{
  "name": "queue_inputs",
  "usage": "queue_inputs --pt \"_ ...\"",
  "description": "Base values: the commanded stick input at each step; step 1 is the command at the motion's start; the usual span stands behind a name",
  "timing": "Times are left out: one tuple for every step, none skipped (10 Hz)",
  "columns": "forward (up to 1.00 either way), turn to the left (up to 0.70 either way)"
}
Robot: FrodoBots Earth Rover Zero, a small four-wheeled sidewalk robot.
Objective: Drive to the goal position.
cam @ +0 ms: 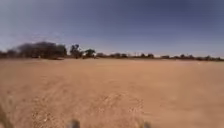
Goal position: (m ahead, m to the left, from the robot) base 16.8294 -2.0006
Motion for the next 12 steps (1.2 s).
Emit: queue_inputs --pt "0.50 -0.01" --pt "0.50 -0.01" --pt "0.50 -0.01" --pt "0.50 -0.01" --pt "0.50 -0.01" --pt "0.50 -0.01" --pt "0.50 -0.01" --pt "0.50 -0.01" --pt "0.50 -0.01" --pt "0.50 -0.01" --pt "0.50 -0.01" --pt "0.50 -0.01"
